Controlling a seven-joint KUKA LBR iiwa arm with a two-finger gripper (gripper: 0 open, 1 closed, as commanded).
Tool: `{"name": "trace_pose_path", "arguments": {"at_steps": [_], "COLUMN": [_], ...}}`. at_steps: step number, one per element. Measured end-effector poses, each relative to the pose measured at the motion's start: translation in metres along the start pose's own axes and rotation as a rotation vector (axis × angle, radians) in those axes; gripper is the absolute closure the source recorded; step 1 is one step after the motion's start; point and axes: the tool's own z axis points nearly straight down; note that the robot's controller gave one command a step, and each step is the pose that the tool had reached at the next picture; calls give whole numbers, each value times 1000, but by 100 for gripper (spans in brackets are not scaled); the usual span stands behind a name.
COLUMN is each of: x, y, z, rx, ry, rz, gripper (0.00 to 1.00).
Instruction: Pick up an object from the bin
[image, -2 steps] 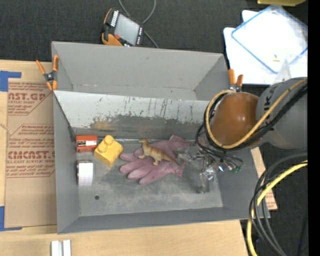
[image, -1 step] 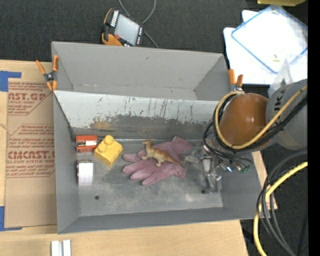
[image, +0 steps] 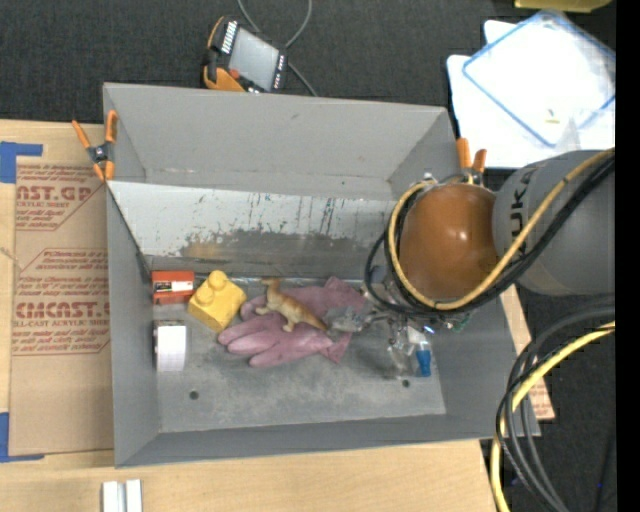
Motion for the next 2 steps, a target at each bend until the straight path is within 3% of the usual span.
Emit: {"name": "trace_pose_path", "arguments": {"at_steps": [1,2], "x": [-29,-29], "y": [14,13], "z": [1,0], "rx": [1,2], "ry": [0,-3], "rz": [72,74], "gripper": [0,100]}}
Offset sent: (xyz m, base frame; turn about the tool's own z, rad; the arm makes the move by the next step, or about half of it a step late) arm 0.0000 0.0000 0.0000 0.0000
